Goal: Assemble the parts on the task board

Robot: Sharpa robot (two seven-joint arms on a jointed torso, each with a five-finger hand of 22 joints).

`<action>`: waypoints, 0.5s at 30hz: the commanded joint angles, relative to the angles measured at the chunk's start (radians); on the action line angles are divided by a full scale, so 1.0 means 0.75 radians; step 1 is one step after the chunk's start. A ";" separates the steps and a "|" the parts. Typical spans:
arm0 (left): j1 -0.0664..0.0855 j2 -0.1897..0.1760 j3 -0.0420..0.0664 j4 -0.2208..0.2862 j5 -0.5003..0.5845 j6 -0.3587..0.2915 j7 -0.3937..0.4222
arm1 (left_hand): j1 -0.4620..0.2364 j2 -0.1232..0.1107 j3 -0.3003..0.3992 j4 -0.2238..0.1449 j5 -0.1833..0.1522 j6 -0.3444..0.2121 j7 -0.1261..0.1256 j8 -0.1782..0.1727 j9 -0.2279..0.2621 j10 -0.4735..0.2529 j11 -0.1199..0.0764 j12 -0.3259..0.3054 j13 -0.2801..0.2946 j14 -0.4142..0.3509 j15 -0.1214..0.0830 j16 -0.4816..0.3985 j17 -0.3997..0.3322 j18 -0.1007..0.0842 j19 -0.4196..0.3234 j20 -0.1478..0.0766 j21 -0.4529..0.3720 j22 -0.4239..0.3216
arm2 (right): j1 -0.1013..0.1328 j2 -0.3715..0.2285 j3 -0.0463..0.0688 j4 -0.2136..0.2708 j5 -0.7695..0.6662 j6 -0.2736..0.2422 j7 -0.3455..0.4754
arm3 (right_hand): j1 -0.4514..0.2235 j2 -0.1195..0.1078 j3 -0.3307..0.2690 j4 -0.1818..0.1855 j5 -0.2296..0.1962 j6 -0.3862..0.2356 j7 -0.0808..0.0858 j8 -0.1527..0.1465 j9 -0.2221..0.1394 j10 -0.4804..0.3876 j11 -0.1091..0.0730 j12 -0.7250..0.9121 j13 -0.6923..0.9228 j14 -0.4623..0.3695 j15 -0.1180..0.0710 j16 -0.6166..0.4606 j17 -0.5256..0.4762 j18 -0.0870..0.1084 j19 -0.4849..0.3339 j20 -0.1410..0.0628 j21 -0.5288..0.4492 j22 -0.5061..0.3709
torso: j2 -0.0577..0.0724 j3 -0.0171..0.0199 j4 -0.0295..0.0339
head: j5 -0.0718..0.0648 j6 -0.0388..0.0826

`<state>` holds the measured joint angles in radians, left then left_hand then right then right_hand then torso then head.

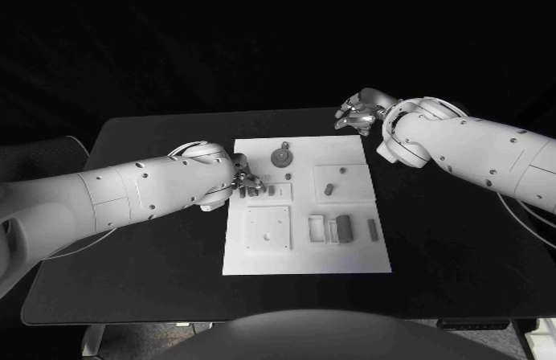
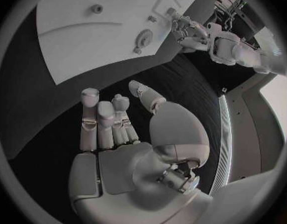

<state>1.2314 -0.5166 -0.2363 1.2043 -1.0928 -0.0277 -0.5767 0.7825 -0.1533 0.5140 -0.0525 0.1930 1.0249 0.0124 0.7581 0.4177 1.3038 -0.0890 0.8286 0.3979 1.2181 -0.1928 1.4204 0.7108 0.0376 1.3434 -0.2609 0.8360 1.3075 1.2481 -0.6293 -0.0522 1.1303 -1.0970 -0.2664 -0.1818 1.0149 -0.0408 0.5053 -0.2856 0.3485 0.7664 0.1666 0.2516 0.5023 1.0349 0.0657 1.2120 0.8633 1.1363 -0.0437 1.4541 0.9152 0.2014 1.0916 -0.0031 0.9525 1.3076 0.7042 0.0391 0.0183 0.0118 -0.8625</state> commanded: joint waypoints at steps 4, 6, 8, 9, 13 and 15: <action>-0.002 -0.006 -0.001 0.005 0.009 -0.018 0.010 | 0.007 -0.003 -0.003 -0.003 0.007 -0.007 0.007 0.005 0.001 -0.012 0.000 0.008 -0.001 -0.001 -0.004 -0.005 0.002 0.069 -0.001 -0.004 -0.006 0.023 | -0.001 -0.001 0.000 0.002 -0.005 0.016 0.007 | -0.013 0.003 0.008 -0.001 0.006 0.005 0.017 0.005 -0.002 -0.012 0.000 0.007 -0.002 -0.005 0.003 0.004 -0.002 0.081 0.003 -0.007 -0.009 0.018 | 0.000 0.0008 -0.0002 | 0.000 0.003; -0.002 -0.007 -0.001 0.006 0.008 -0.018 0.009 | 0.007 -0.003 -0.004 -0.003 0.007 -0.007 0.007 0.005 0.001 -0.012 0.000 0.008 -0.001 -0.001 -0.004 -0.005 0.002 0.069 -0.001 -0.004 -0.006 0.023 | -0.001 -0.001 0.000 0.002 -0.005 0.016 0.007 | -0.013 0.003 0.009 -0.001 0.006 0.005 0.017 0.005 -0.002 -0.012 0.000 0.007 -0.002 -0.005 0.003 0.004 -0.002 0.081 0.003 -0.007 -0.009 0.018 | 0.000 0.0010 0.0006 | 0.000 0.003; -0.002 -0.008 -0.001 0.007 0.008 -0.018 0.009 | 0.007 -0.003 -0.004 -0.003 0.007 -0.007 0.007 0.005 0.001 -0.012 0.000 0.008 -0.001 -0.001 -0.004 -0.005 0.002 0.069 -0.001 -0.004 -0.006 0.023 | -0.001 0.000 0.000 0.002 -0.005 0.016 0.007 | -0.013 0.003 0.009 -0.001 0.006 0.005 0.017 0.005 -0.002 -0.012 0.000 0.007 -0.002 -0.005 0.003 0.004 -0.002 0.081 0.003 -0.007 -0.009 0.018 | 0.000 0.0011 0.0008 | 0.001 0.004; -0.002 -0.008 -0.001 0.007 0.008 -0.017 0.009 | 0.007 -0.003 -0.004 -0.003 0.007 -0.007 0.007 0.005 0.001 -0.012 0.000 0.008 -0.001 -0.001 -0.004 -0.005 0.002 0.069 -0.001 -0.004 -0.006 0.023 | -0.001 0.000 0.000 0.002 -0.005 0.016 0.007 | -0.013 0.003 0.008 -0.001 0.006 0.005 0.017 0.005 -0.002 -0.012 0.000 0.007 -0.002 -0.005 0.003 0.004 -0.002 0.081 0.003 -0.007 -0.009 0.018 | 0.000 0.0010 0.0004 | 0.001 0.005; -0.002 -0.010 -0.001 0.007 0.007 -0.021 0.008 | 0.007 -0.002 -0.004 -0.003 0.008 -0.007 0.007 0.005 0.001 -0.012 0.000 0.008 -0.001 -0.001 -0.004 -0.005 0.002 0.069 -0.001 -0.004 -0.006 0.023 | -0.001 -0.002 0.000 0.001 -0.005 0.015 0.006 | -0.013 0.003 0.008 -0.001 0.006 0.005 0.017 0.005 -0.002 -0.012 0.000 0.007 -0.002 -0.005 0.003 0.004 -0.002 0.081 0.003 -0.007 -0.009 0.018 | 0.000 0.0005 -0.0006 | 0.001 0.005; -0.002 -0.011 -0.001 0.007 0.007 -0.023 0.009 | 0.007 -0.002 -0.004 -0.003 0.008 -0.007 0.007 0.005 0.001 -0.012 0.000 0.008 -0.001 -0.001 -0.004 -0.005 0.002 0.069 -0.001 -0.004 -0.006 0.023 | -0.001 -0.003 0.000 0.001 -0.005 0.015 0.006 | -0.013 0.003 0.009 -0.001 0.006 0.005 0.017 0.005 -0.002 -0.012 0.000 0.007 -0.002 -0.005 0.003 0.004 -0.002 0.081 0.003 -0.007 -0.009 0.018 | 0.000 0.0002 -0.0007 | 0.001 0.005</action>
<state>1.2308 -0.5247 -0.2366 1.2071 -1.0913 -0.0361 -0.5765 0.7825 -0.1533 0.5140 -0.0525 0.1928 1.0199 0.0136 0.7582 0.4190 1.3028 -0.0879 0.8285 0.3980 1.2165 -0.1910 1.4204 0.7106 0.0378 1.3433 -0.2607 0.8360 1.3073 1.2481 -0.6305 -0.0522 1.1308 -1.0969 -0.2660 -0.1818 1.0149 -0.0408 0.5053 -0.2856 0.3485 0.7646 0.1683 0.2515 0.5014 1.0349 0.0657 1.2120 0.8627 1.1362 -0.0437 1.4541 0.9153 0.2014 1.0915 -0.0030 0.9525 1.3075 0.7042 0.0398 0.0182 0.0121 -0.8586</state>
